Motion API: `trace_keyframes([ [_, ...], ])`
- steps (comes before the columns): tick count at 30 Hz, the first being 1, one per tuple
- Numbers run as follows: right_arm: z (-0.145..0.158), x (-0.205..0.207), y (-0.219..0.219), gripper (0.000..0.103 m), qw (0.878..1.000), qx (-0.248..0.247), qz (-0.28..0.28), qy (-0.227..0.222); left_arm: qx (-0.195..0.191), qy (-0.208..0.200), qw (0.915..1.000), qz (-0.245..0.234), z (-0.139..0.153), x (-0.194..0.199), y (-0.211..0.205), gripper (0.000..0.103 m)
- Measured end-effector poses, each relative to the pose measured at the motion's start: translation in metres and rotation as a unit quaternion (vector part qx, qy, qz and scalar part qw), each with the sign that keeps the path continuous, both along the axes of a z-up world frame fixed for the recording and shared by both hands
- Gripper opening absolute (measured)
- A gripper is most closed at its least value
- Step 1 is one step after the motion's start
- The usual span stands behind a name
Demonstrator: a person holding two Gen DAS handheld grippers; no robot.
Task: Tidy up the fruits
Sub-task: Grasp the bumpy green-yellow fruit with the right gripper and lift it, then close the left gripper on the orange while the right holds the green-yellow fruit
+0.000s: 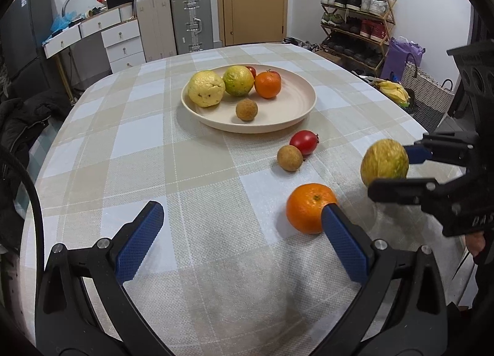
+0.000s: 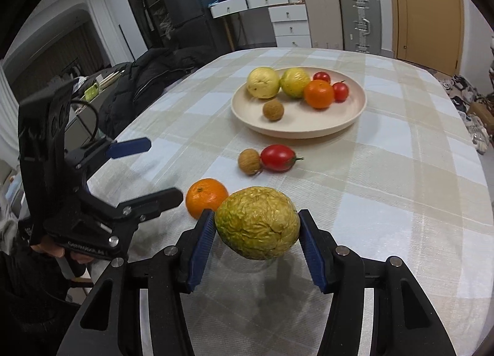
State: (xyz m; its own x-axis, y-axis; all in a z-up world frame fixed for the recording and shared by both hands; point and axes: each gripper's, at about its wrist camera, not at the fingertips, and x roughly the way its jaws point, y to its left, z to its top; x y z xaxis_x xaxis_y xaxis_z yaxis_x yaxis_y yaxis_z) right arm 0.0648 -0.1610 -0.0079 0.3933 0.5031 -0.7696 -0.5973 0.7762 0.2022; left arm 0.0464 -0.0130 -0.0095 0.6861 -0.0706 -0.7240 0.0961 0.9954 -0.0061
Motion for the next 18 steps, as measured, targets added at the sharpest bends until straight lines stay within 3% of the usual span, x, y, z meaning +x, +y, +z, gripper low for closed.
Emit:
trace_keyframes([
  [11,0.001,0.006,-0.007,0.055,1.0,0.005,-0.027,-0.002,-0.022,0.024,0.9986,-0.041,-0.01,0.003,-0.019,0.1],
  [13,0.0,0.006,-0.007,0.055,1.0,0.006,-0.028,-0.002,-0.029,0.027,0.9979,-0.05,-0.012,0.003,-0.021,0.093],
  [15,0.0,0.007,-0.008,0.055,1.0,0.007,-0.029,-0.003,-0.03,0.032,0.9973,-0.059,-0.013,0.004,-0.025,0.074],
  [18,0.0,0.008,-0.008,0.055,1.0,0.008,-0.029,-0.003,-0.038,0.041,0.9959,-0.071,-0.017,0.006,-0.028,0.06],
])
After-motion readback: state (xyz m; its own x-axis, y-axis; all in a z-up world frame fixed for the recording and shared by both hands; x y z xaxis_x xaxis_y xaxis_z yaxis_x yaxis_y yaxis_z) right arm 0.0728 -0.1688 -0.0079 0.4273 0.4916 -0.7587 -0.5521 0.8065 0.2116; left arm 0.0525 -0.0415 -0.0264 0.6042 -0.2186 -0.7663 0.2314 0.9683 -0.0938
